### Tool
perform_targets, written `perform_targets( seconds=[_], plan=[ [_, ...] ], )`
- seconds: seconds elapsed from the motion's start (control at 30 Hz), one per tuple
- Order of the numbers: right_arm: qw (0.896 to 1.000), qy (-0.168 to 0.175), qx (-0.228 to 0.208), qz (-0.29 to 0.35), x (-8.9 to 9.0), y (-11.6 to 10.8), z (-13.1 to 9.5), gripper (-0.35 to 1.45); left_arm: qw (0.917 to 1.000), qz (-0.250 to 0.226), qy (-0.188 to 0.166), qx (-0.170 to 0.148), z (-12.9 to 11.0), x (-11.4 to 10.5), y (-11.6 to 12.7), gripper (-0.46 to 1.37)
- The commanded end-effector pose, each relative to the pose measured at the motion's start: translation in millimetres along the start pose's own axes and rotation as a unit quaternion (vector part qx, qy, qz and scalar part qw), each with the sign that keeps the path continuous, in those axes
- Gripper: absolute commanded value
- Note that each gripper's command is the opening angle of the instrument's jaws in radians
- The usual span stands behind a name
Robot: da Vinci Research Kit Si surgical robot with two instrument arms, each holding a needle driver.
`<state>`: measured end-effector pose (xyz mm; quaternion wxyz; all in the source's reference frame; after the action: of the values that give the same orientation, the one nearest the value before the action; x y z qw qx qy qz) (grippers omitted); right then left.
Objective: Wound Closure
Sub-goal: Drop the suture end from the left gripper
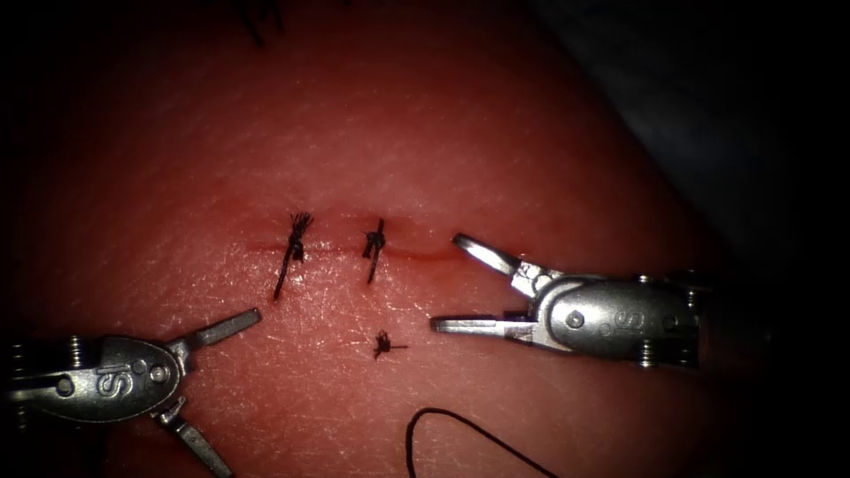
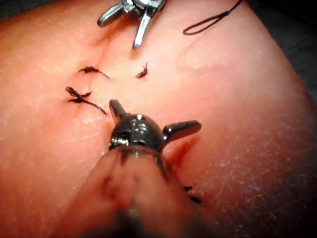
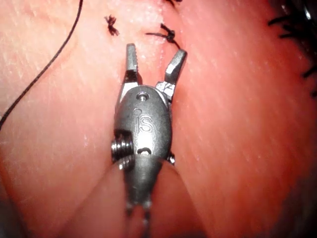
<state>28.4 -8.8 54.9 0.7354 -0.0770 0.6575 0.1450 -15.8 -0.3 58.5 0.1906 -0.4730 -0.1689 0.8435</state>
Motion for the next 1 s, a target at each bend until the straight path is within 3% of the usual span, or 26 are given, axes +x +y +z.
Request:
perform_targets(
  seconds=[0.03,0.27,0.57,1.0],
  plan=[
    [1.0,-0.002,0.004,0.001,0.0,0.2,0.1,1.19,0.9999,0.014,0.0,0.001,-0.1,0.2,-0.2,1.11],
    [1.0,-0.01,0.002,0.004,-0.3,1.8,0.7,1.16,0.9965,0.077,0.004,0.033,-1.1,1.7,-1.3,1.14],
    [1.0,-0.019,-0.001,0.008,-0.2,3.7,1.5,1.16,0.9934,0.098,0.017,0.057,-2.1,3.0,-3.4,1.13],
    [1.0,-0.022,-0.002,0.01,-0.1,4.4,1.7,1.15,0.9905,0.121,0.019,0.064,-2.4,3.7,-3.2,1.12]
  ],
)
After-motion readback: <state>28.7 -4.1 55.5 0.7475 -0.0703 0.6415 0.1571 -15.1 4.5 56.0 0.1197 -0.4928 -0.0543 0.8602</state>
